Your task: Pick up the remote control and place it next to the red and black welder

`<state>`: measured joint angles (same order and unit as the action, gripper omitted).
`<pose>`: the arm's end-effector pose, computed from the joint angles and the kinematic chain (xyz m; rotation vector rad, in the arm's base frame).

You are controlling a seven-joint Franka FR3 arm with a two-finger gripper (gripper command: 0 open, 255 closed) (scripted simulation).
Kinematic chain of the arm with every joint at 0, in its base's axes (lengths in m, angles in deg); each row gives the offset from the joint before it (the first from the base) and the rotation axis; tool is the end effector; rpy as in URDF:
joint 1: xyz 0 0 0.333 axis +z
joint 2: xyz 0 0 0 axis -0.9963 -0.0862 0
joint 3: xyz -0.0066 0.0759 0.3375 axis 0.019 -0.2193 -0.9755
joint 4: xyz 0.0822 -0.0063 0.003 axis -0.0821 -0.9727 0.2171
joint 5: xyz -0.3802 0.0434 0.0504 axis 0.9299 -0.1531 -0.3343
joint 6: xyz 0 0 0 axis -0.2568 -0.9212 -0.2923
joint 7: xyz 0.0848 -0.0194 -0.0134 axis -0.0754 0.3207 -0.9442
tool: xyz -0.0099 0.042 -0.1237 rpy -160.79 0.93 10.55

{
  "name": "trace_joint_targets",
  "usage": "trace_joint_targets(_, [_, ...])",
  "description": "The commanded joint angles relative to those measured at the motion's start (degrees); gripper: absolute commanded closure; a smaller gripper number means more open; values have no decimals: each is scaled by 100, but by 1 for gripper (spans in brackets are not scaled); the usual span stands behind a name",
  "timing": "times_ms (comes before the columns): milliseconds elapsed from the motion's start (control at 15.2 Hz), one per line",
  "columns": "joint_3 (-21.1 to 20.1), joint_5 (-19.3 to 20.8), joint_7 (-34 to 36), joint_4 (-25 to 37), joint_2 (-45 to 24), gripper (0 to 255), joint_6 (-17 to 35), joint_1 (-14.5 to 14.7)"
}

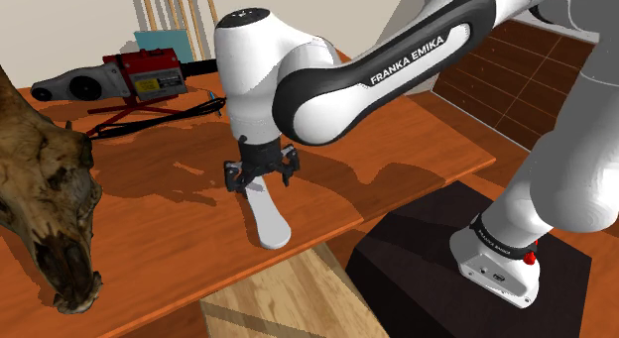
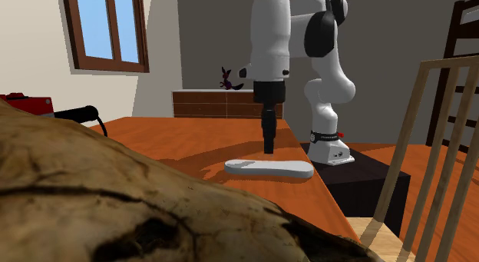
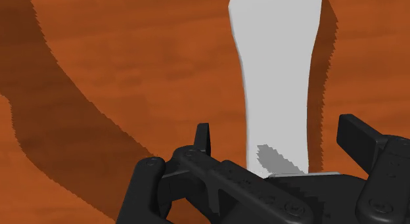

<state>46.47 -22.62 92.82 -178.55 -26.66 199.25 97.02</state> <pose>0.4340 0.4111 0.3882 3.0827 -0.4982 -0.0277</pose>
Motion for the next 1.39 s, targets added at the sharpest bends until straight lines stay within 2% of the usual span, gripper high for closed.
trace_joint_targets(0, [20, 184, 223, 183, -265, 0, 49, 141])
trace_joint_targets(462, [122, 411, 371, -57, -563, 0, 535, 216])
trace_joint_targets(990, [122, 409, 370, -58, -562, 0, 535, 216])
trace_joint_targets(1056, [122, 409, 370, -58, -562, 255, 535, 216])
trace_joint_targets(1320, [122, 409, 370, -58, -562, 255, 535, 217])
